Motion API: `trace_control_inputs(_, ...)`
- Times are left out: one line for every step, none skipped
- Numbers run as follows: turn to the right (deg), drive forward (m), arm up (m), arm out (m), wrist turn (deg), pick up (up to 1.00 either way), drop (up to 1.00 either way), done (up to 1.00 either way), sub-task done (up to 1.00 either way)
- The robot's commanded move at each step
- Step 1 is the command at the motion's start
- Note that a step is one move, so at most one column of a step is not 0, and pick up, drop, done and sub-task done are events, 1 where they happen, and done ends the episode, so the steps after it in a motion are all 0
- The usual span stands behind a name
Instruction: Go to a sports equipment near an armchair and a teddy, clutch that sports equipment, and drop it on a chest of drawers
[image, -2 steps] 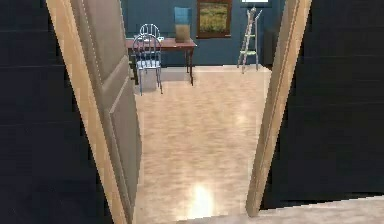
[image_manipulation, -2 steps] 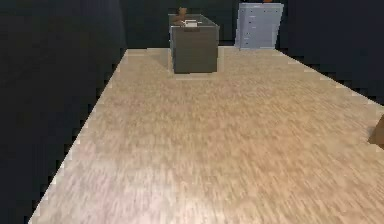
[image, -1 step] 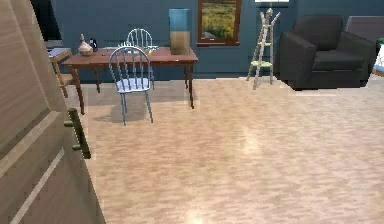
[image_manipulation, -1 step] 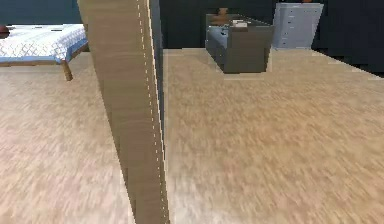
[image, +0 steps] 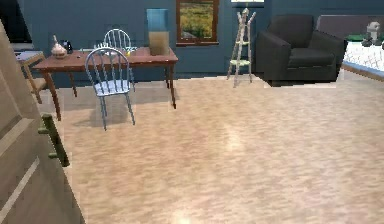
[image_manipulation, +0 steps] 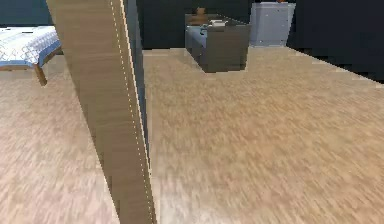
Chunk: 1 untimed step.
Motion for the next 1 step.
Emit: trace_control_inputs(0.0,0.40,0.00,0.00,0.0,0.00,0.00,0.00,0.00)
